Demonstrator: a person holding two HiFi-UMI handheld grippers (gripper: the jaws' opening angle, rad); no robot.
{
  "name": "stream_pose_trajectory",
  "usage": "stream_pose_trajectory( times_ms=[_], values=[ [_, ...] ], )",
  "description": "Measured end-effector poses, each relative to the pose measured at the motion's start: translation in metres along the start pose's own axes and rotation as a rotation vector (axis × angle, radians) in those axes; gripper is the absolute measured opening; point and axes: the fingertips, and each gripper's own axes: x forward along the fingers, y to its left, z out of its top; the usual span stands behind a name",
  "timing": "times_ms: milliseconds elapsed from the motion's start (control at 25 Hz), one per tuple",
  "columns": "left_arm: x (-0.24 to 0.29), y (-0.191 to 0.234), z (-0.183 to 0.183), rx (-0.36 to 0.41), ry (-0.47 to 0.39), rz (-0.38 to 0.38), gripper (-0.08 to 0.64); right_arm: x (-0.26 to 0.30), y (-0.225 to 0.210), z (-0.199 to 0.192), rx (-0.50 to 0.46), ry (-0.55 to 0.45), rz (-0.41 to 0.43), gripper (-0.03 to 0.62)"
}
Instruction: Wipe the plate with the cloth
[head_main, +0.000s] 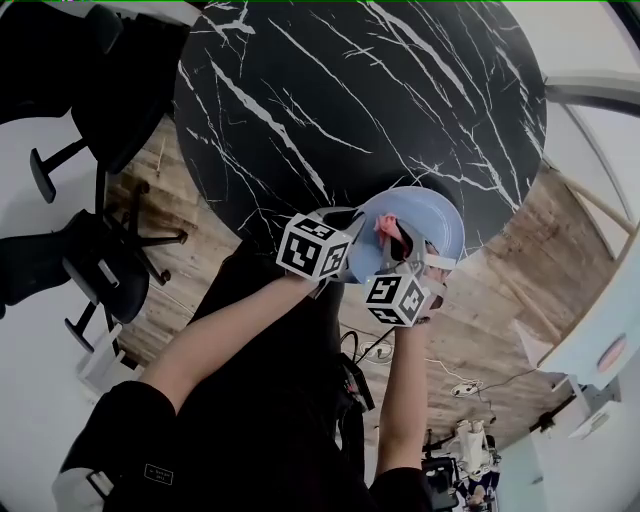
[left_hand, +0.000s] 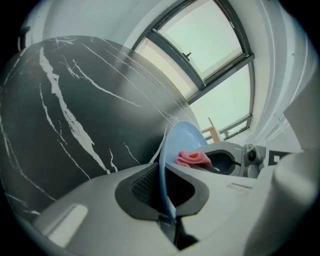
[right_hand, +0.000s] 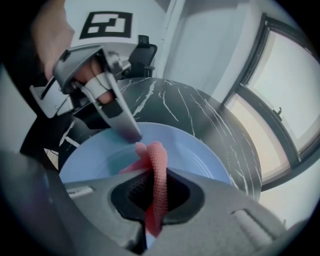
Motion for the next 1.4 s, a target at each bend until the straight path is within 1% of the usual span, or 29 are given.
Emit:
stream_pose_trajectory(
  times_ms=[120,240,440,560,680,760,880,960,1120,1240,1400],
  values=[
    [0.000,0.000,0.000,0.003,0.001,-0.001,0.017,-0.009,0.029,-0.003,-0.015,-0.011,0.048,0.011],
    [0.000,0.000,0.000,0.002,0.002,-0.005,0.017,-0.016,0.054,-0.006,-0.012,-0.007,0.120,0.011],
    [0.000,0.000,0.000,0.003,0.002,-0.003,0.017,-0.028,0.083,-0.018,-0.004,0.002,0.233,0.012],
    [0.000,0.000,0.000,0.004,0.001,-0.002,0.017,-0.037,0.097,-0.028,-0.034,0.014,0.278,0.012],
    [0.000,-0.001,0.000,0.018,0.004,-0.001,0.017,-0.043,0.099,-0.042,-0.075,0.029,0.269,0.011],
    [0.000,-0.001,0.000,0.029,0.007,-0.003,0.017,-0.044,0.097,-0.048,-0.082,0.025,0.268,0.012],
    [0.000,-0.001,-0.001,0.040,0.013,-0.004,0.017,-0.044,0.095,-0.047,-0.086,0.009,0.280,0.012],
    [0.000,-0.001,-0.001,0.046,0.016,-0.004,0.017,-0.041,0.088,-0.044,-0.092,0.000,0.267,0.012],
    [0.001,-0.001,-0.001,0.049,0.021,-0.006,0.017,-0.030,0.063,-0.035,-0.070,-0.029,0.225,0.012],
    [0.000,-0.001,-0.002,0.049,0.023,-0.007,0.017,-0.021,0.037,-0.024,-0.041,-0.057,0.185,0.012],
    [0.000,-0.002,-0.002,0.047,0.027,-0.005,0.017,-0.010,0.001,-0.009,-0.030,-0.069,0.133,0.012]
  ],
)
